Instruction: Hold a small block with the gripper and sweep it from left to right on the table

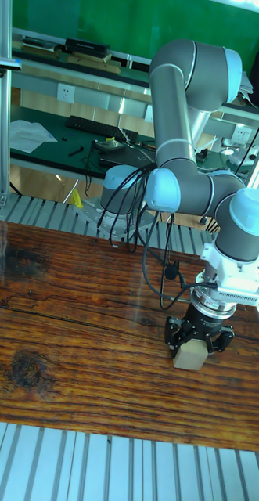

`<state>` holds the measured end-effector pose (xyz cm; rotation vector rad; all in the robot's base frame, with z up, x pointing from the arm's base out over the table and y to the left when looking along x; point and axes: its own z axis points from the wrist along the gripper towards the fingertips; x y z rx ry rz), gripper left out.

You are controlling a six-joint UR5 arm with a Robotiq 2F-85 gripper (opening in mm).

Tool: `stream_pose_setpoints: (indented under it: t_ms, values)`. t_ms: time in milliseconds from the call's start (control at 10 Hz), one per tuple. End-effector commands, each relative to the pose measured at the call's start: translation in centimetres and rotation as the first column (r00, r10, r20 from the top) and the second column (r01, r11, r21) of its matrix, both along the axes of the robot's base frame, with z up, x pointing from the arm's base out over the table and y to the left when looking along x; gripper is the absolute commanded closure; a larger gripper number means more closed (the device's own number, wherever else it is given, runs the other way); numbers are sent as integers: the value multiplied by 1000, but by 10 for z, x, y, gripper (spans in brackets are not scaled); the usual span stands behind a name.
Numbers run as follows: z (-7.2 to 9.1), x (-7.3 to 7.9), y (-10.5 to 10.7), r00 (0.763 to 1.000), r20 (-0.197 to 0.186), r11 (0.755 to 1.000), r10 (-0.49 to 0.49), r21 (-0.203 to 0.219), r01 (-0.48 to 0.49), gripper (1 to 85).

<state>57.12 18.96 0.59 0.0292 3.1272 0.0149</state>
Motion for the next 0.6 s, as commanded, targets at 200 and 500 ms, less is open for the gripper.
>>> stream_pose_setpoints:
  t_ms: [200, 500]
  values:
    - [-2, 1, 2, 1000, -1, 1000, -13, 4, 13, 847]
    - [-3, 2, 4, 1000, 1, 1000, -14, 6, 14, 847]
